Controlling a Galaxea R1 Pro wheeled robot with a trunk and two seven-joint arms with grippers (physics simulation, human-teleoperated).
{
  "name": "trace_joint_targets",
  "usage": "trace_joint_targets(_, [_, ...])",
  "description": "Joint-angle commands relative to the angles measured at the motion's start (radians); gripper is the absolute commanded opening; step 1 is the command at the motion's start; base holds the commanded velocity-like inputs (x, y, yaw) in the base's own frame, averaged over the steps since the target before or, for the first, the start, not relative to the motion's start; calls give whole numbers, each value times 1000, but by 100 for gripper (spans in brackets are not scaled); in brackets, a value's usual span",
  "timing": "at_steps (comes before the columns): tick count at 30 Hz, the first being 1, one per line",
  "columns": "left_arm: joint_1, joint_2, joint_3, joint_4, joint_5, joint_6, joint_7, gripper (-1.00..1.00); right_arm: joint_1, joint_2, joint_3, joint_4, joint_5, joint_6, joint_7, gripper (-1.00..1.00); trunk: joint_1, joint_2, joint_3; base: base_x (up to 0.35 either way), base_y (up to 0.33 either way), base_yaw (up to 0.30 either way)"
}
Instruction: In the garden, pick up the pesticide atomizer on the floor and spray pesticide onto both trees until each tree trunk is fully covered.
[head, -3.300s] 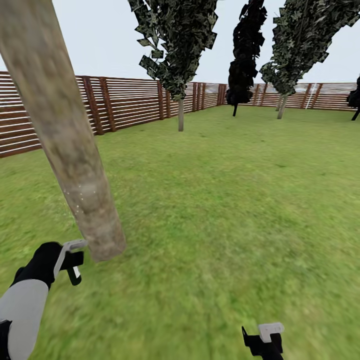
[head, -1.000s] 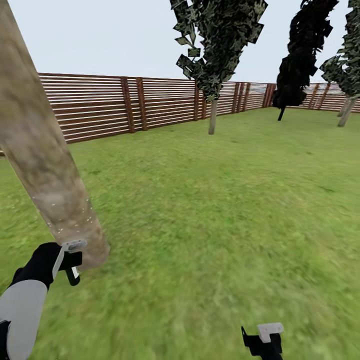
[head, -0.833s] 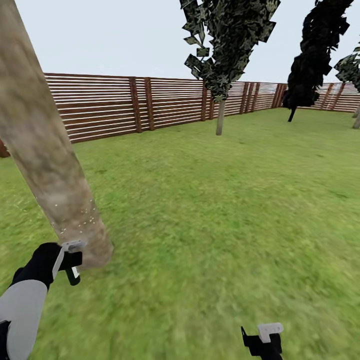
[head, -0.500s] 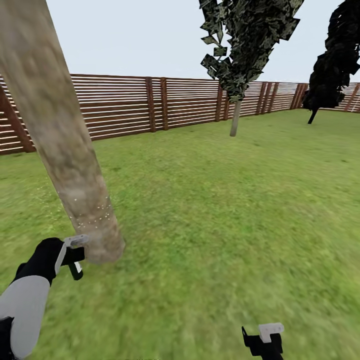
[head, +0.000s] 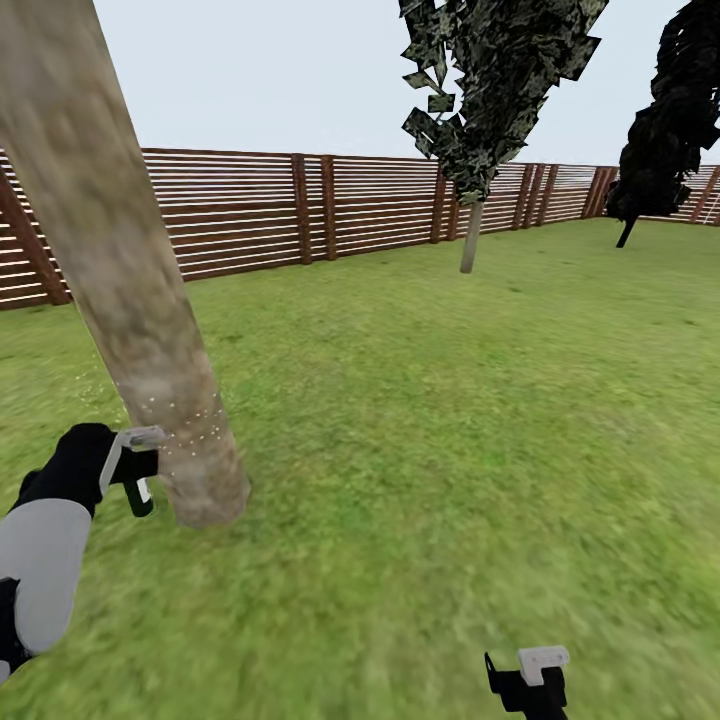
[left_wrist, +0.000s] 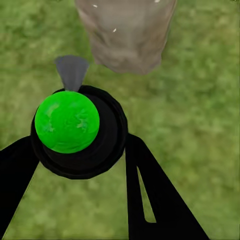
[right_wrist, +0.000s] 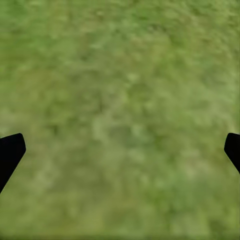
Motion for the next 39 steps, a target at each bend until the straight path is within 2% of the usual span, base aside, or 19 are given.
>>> trace_joint_targets(1, [-1, 10, 4, -2, -10, 4, -10, -100, -1, 0, -4, 1, 11, -3, -6, 100, 0, 0, -1, 0, 0, 0])
trace_joint_targets(3, [0, 32, 3, -3, -9, 3, -10, -100, -1, 0, -4, 1, 11, -3, -6, 100, 0, 0, -1, 0, 0, 0])
trace_joint_targets(5, [2, 33, 0, -1, -8, 2, -9, -100, 0, 1, -4, 1, 11, -3, -6, 100, 0, 0, -1, 3, 0, 0])
trace_joint_targets(7, [3, 32, -45, -1, -8, 3, -10, -100, -1, 1, -4, 1, 11, -3, -6, 100, 0, 0, -1, 121, -152, 0])
trace_joint_targets(10, [3, 30, -63, -1, -8, 3, -11, -100, -1, 1, -4, 1, 11, -3, -6, 100, 0, 0, -1, 73, -244, 0])
trace_joint_targets(18, [1, 29, -60, -1, -6, 14, -10, -100, -1, 1, -3, 1, 11, -3, -6, 100, 0, 0, -1, 13, -275, 0])
trace_joint_targets(29, [-3, 27, -58, -3, -6, 17, -9, -100, -1, 1, -3, 1, 11, -3, -6, 100, 0, 0, -1, 182, -220, 1])
trace_joint_targets(39, [-4, 28, -58, -3, -7, 17, -8, -100, -1, 2, -3, 1, 11, -3, -5, 100, 0, 0, -1, 61, -270, 242])
